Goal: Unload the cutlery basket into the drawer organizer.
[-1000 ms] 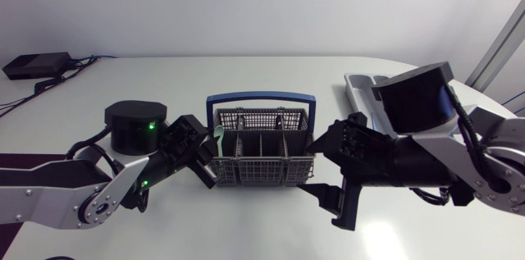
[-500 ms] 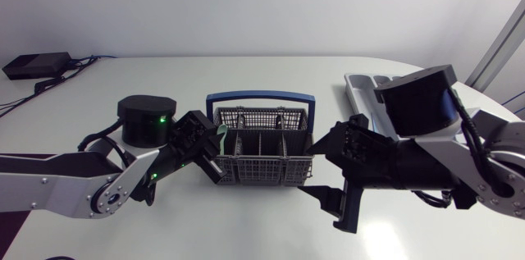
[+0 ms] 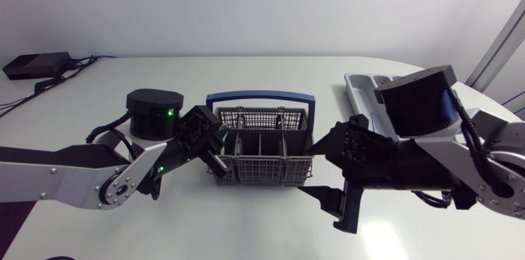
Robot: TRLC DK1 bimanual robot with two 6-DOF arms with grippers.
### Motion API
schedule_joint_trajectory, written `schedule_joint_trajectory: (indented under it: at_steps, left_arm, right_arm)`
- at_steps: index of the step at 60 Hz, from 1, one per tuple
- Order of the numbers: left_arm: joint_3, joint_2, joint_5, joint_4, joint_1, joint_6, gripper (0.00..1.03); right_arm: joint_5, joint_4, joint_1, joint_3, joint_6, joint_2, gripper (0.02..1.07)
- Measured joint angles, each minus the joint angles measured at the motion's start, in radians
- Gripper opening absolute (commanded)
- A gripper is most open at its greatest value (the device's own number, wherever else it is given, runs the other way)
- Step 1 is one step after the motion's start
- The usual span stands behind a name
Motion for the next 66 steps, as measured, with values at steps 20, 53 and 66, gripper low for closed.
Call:
schedule_joint_trajectory:
  at_steps: [20,53,66]
  left_arm:
    - [0.008,0.012,0.0,-0.004,-0.006,-0.011,0.04]
    - [-0.111,-0.299,0.0,0.004,-0.085,-0.019,0.04]
    - [-0.127,-0.489,0.0,-0.024,-0.103,-0.08,0.04]
  right_arm:
    - [0.0,0.006,0.0,-0.014,0.0,-0.001,0.88]
    - [0.0,0.013,0.008,-0.018,0.028,-0.014,0.88]
    - [0.0,0.017,0.033,-0.013,0.093,-0.027,0.88]
